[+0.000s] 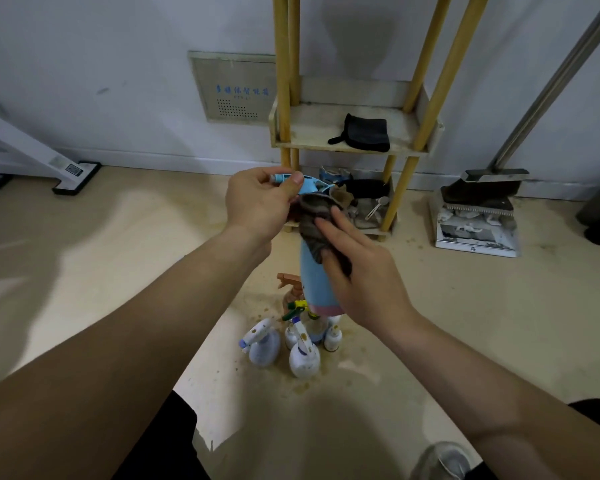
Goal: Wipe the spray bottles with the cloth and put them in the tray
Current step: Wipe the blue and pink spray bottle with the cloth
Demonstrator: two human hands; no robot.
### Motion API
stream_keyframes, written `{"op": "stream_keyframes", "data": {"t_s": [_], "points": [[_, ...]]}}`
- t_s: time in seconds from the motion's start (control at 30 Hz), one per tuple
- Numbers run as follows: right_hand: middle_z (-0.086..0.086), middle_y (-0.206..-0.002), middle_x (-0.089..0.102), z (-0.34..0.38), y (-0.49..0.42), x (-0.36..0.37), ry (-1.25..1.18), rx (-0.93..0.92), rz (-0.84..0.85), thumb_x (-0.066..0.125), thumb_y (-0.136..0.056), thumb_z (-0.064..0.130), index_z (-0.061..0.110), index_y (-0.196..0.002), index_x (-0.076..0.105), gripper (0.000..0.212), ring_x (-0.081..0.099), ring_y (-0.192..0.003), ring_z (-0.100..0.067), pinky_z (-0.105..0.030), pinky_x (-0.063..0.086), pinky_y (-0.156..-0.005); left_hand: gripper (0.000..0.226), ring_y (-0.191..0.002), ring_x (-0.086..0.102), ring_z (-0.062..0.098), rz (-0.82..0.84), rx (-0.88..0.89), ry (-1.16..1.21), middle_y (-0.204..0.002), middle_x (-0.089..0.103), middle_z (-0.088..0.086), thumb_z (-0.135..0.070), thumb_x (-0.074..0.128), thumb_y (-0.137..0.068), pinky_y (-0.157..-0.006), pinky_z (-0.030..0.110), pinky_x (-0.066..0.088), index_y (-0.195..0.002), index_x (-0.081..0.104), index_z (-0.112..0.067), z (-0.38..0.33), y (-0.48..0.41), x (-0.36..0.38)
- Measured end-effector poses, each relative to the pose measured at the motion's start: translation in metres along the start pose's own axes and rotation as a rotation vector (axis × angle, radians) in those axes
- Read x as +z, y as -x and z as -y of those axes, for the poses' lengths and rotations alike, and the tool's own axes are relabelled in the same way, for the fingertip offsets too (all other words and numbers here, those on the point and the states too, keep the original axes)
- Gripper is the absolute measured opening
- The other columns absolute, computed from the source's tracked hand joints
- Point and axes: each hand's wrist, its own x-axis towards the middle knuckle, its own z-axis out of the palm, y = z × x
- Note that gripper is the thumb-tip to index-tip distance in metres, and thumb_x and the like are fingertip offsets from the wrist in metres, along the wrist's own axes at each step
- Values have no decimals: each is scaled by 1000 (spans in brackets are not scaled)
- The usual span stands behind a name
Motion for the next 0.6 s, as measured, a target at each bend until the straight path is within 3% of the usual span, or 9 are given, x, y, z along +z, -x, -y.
{"op": "stream_keyframes", "data": {"t_s": [0.1, 0.2, 0.33, 0.43, 0.47, 0.6], "points": [[6, -145, 56, 4, -4, -4, -208, 139, 19, 55, -100, 12, 25, -142, 56, 44, 52, -128, -2, -14, 42, -104, 5, -79, 75, 20, -12, -25, 24, -93, 73, 11, -7, 70, -92, -71, 30, 63, -93, 69, -12, 2, -1, 0], [21, -123, 65, 1, -8, -6, -387, 287, 51, 50, -104, 19, 33, -135, 61, 36, 59, -109, 8, -9, 46, -83, 8, -80, 76, 19, -13, -49, 42, -96, 74, 10, -9, 70, -92, -70, 30, 63, -100, 69, -9, 2, -3, -3], [21, -98, 65, -17, -14, -7, -447, 536, 102, 45, -106, 30, 30, -125, 65, 28, 61, -90, -8, -21, 42, -64, 14, -86, 76, 21, -18, -49, 54, -101, 74, 11, -10, 70, -93, -76, 33, 63, -106, 68, -8, 3, -4, -4], [29, -112, 59, -12, -9, -7, -321, 407, 84, 45, -105, 25, 35, -139, 55, 36, 56, -96, 12, -13, 43, -76, 14, -89, 75, 19, -51, -56, 34, -102, 73, 9, -11, 69, -94, -75, 31, 63, -107, 68, -9, 7, -4, -4], [27, -118, 58, -8, -7, -6, -259, 334, 56, 46, -105, 21, 34, -143, 52, 40, 56, -100, 12, -12, 44, -81, 12, -88, 75, 19, -60, -63, 43, -102, 73, 9, -11, 68, -94, -74, 30, 63, -106, 68, -9, 8, -4, -4], [-5, -152, 46, 3, 4, 7, 87, 35, 29, 52, -98, 12, 21, -147, 49, 50, 48, -133, -25, -35, 44, -108, 2, -75, 75, 15, -67, -88, 90, -93, 73, 10, -11, 67, -95, -68, 26, 62, -97, 67, -9, 9, -2, -1]]}}
